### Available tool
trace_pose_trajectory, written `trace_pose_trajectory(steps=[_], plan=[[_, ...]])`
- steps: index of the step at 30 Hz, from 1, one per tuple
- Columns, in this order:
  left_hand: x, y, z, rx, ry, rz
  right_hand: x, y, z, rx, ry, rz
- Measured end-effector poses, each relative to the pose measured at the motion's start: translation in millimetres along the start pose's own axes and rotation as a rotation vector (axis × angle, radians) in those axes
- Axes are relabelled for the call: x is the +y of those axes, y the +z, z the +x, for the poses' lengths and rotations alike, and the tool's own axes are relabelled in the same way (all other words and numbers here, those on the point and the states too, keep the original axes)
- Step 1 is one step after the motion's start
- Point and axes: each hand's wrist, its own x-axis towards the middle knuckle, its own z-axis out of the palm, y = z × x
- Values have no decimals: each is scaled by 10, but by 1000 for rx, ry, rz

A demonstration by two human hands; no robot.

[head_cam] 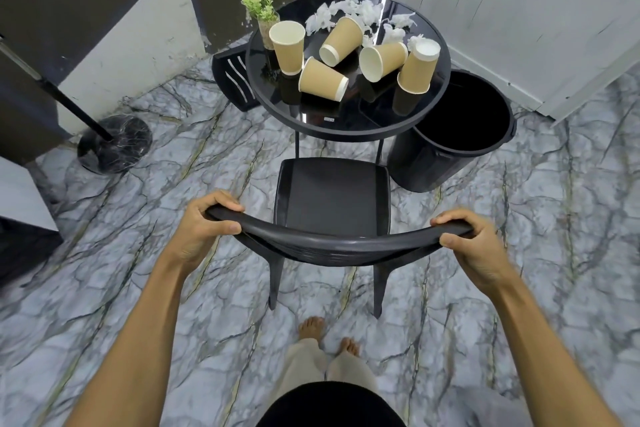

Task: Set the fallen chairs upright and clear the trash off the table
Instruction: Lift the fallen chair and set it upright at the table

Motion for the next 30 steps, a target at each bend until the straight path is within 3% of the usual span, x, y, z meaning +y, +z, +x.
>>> trace_pose_trajectory(steps=[12,19,24,30], plan=[[-356,-22,-649,20,-60,126,354,-105,-568,-20,54,-178],[-202,30,-715,-7,-90,242,208,-76,-570,-105,120,-265],[-10,-5,-741,-168,-175,479,-183,17,-529,-231,143,-605],[110,-160,-718,-234,-262,733,-434,616,-184,-411,-77,-1090]])
